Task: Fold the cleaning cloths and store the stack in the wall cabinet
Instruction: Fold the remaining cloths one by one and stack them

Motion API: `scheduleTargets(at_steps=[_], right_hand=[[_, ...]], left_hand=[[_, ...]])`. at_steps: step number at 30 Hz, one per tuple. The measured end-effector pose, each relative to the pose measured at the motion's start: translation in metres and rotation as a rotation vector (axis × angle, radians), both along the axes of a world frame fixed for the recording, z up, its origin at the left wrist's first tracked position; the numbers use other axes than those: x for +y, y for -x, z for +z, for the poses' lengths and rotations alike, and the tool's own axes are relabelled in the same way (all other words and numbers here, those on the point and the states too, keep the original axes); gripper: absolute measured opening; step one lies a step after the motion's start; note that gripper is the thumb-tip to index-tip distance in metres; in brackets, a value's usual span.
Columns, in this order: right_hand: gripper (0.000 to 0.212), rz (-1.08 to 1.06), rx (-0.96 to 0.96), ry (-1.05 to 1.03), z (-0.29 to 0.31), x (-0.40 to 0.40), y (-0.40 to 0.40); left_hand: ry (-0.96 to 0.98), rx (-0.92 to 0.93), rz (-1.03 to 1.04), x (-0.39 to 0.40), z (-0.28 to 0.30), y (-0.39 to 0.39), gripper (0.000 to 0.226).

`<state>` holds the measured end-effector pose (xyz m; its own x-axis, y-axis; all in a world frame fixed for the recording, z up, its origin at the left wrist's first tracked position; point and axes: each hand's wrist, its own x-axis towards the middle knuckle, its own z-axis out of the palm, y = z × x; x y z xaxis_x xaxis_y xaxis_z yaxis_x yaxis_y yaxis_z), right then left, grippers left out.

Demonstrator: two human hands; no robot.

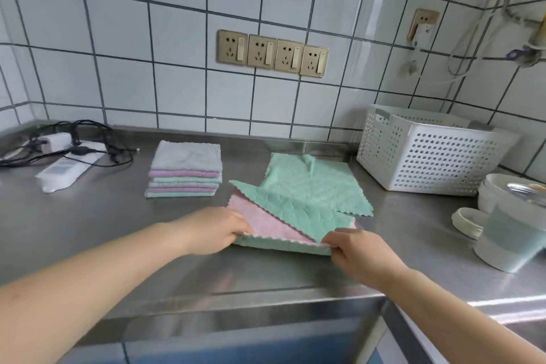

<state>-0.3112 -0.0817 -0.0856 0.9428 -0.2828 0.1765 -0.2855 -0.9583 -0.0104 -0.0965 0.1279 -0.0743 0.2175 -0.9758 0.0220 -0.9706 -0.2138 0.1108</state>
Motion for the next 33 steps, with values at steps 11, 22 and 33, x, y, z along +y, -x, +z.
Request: scheduleTargets(at_steps=[11, 22, 33], right_hand=[[0.029, 0.189, 0.085, -0.05, 0.001, 0.052, 0.023], [0.033, -0.031, 0.072, -0.077, 0.006, 0.05, 0.005], [0.017, -0.31, -0.195, -0.205, 0.013, 0.022, -0.029]], left_hand=[[-0.095, 0.132, -0.057, 0.068, -0.003, 0.023, 0.025], [0.176, 0.225, 0.2, 0.043, -0.003, 0.015, 0.021], [0.125, -0.391, 0.322, -0.005, -0.012, -0.043, 0.029]])
